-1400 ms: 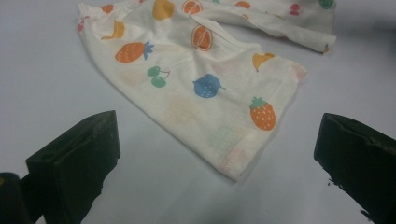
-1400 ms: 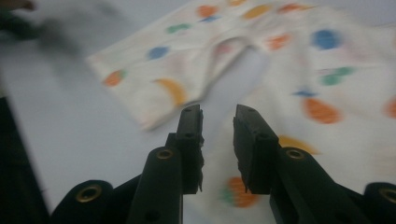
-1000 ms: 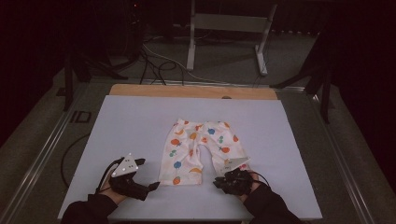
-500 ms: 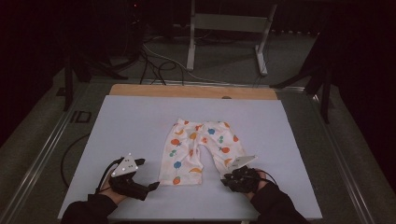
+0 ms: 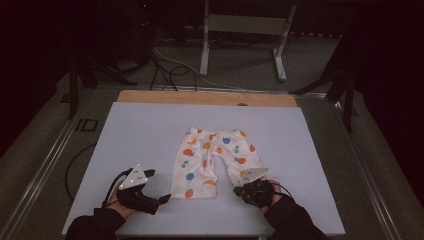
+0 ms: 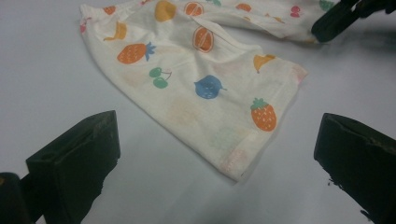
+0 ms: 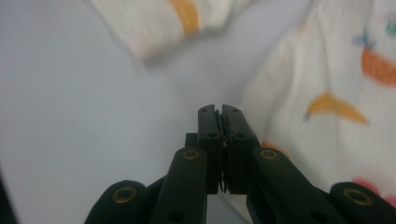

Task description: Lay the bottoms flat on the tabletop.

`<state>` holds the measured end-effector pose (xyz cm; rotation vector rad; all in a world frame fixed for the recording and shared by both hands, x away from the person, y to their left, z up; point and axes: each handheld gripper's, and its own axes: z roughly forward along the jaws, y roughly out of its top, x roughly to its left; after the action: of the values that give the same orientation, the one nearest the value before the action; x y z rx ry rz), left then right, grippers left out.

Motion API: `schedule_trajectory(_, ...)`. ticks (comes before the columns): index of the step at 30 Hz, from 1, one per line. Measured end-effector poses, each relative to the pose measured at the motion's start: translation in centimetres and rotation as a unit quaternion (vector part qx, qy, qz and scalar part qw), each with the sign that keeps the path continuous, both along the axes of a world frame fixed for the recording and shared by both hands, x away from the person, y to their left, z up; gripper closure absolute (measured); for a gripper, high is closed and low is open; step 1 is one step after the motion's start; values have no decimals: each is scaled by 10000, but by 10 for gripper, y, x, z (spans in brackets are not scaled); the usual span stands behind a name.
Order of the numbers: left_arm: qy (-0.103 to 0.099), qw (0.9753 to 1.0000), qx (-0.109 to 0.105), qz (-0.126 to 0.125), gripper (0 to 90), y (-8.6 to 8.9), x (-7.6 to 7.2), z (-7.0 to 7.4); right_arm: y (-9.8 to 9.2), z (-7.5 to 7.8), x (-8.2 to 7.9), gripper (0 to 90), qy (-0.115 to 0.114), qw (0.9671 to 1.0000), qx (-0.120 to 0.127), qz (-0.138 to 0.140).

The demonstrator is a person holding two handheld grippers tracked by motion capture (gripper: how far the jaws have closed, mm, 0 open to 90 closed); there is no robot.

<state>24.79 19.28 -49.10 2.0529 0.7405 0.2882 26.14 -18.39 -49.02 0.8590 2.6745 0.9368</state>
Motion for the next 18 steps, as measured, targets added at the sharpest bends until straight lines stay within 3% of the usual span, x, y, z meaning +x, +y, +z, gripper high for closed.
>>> schedule_trajectory(3,7,10000,-9,15,9,0,0,0,2,12,4,875,10,9985,536,-58)
schedule_trajectory(6,-12,10000,-7,-5,10,0,0,0,7,19,4,875,68,9965,833,-2)
schedule_trajectory(8,-9,10000,-12,0,9,0,0,0,9,19,4,874,102,9965,824,10)
schedule_trajectory(11,-14,10000,-11,-11,9,0,-1,0,19,11,3,874,195,9978,618,109)
schedule_trajectory(14,-7,10000,-10,-11,9,0,0,0,25,5,0,873,378,9971,620,207)
schedule_trajectory(18,1,10000,-8,-22,9,-1,-1,0,30,0,-1,859,430,9969,577,307)
